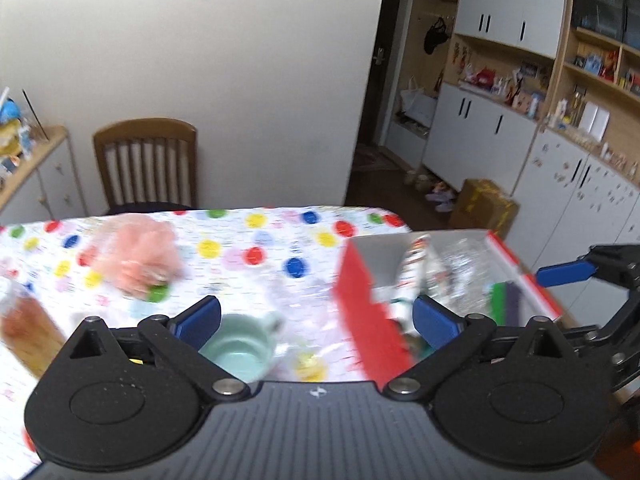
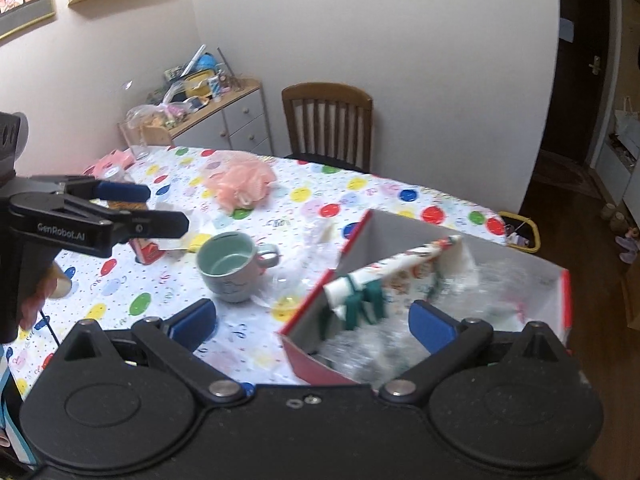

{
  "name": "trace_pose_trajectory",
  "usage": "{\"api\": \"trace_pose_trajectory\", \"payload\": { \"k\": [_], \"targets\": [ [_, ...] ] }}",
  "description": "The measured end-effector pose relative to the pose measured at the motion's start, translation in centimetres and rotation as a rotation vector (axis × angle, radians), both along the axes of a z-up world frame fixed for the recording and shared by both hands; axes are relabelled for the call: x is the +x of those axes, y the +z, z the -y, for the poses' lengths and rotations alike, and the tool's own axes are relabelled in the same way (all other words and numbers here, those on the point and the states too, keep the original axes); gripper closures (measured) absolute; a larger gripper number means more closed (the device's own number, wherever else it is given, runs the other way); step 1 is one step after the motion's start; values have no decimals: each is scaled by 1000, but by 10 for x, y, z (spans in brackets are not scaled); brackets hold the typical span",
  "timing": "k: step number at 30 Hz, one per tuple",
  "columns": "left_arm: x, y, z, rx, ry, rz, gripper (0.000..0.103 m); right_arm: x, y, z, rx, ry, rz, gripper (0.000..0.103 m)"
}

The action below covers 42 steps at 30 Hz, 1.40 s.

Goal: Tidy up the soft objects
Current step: 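Withdraw both grippers from the box toward the clear plastic bag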

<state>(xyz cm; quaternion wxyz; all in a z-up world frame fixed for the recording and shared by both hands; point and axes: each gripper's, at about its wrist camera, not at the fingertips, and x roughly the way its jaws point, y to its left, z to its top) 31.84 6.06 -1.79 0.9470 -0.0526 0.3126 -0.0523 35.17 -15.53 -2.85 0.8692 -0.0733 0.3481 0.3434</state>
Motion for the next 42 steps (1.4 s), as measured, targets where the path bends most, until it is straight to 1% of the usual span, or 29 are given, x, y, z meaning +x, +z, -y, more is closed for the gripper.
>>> {"api": "trace_pose_trajectory", "payload": {
  "k": [6, 12, 15, 18, 23, 25, 29, 32, 33, 36, 40, 42],
  "targets": [
    [-3, -10, -50, 76, -5, 7, 0, 4, -5, -42, -14, 1, -21, 0],
    [10, -27, -92, 103, -28, -27, 0, 29, -3, -78, -9, -29, -37, 0],
    [26, -30, -104, 120, -35, -37, 0, 51, -3, -94, -3, -58, -58, 0],
    [48, -37, -116, 138, -37, -77, 0, 77, -5, -109, -1, -86, -87, 1],
    [84, -49, -127, 125, -11, -151, 1, 118, -19, -130, -11, -128, -146, 5],
    [97, -51, -131, 95, -3, -172, 1, 130, -26, -139, -30, -140, -166, 7],
    [125, -57, -139, -2, 25, -260, 1, 153, -44, -152, -59, -158, -203, 12],
    [145, -65, -145, -77, 50, -360, 1, 166, -57, -161, -89, -156, -217, 14],
    [151, -69, -147, -103, 65, -395, 2, 170, -60, -165, -99, -155, -220, 17],
    [162, -82, -153, -176, 122, -463, 6, 181, -70, -172, -111, -155, -240, 18],
    [168, -101, -165, -315, 225, -554, 6, 193, -84, -182, -134, -149, -268, 21],
    [170, -110, -167, -362, 274, -592, 6, 198, -91, -187, -144, -142, -281, 23]
  ]
}}
